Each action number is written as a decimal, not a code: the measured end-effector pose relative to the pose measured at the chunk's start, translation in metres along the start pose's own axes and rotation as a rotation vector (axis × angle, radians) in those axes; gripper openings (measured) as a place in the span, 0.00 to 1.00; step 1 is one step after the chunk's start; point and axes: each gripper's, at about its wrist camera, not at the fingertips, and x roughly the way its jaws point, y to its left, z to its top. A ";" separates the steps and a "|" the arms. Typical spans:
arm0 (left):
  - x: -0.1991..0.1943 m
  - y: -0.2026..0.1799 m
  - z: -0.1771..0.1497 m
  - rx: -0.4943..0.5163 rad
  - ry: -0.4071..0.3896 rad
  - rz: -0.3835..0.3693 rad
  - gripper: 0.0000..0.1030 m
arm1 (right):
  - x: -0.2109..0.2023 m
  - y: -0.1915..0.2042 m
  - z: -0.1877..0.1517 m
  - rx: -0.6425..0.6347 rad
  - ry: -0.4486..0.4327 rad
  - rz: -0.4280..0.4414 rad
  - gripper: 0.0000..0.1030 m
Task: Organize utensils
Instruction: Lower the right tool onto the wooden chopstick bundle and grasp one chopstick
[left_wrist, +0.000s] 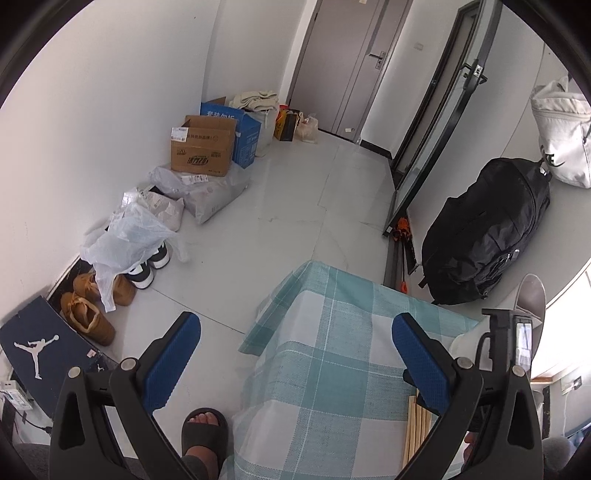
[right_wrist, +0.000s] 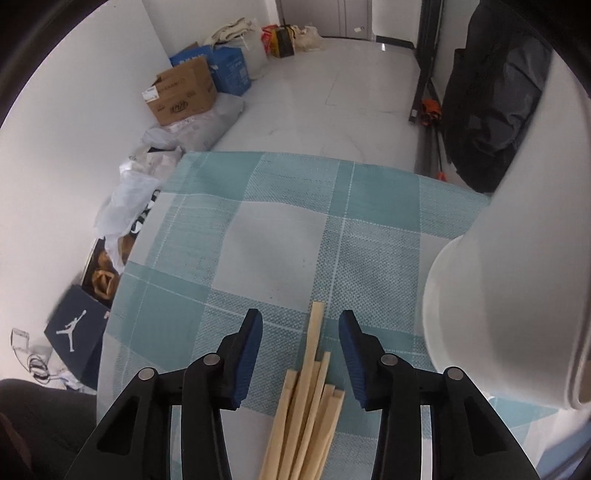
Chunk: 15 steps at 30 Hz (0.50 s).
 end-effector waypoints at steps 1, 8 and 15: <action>0.001 0.003 0.000 -0.004 0.006 -0.004 0.98 | 0.002 0.000 0.001 -0.007 0.007 -0.010 0.31; 0.004 0.008 0.000 -0.015 0.020 -0.006 0.98 | 0.012 -0.002 0.007 0.018 0.006 -0.023 0.07; 0.012 0.002 -0.007 0.023 0.056 0.002 0.98 | -0.022 0.000 0.012 0.054 -0.119 0.063 0.06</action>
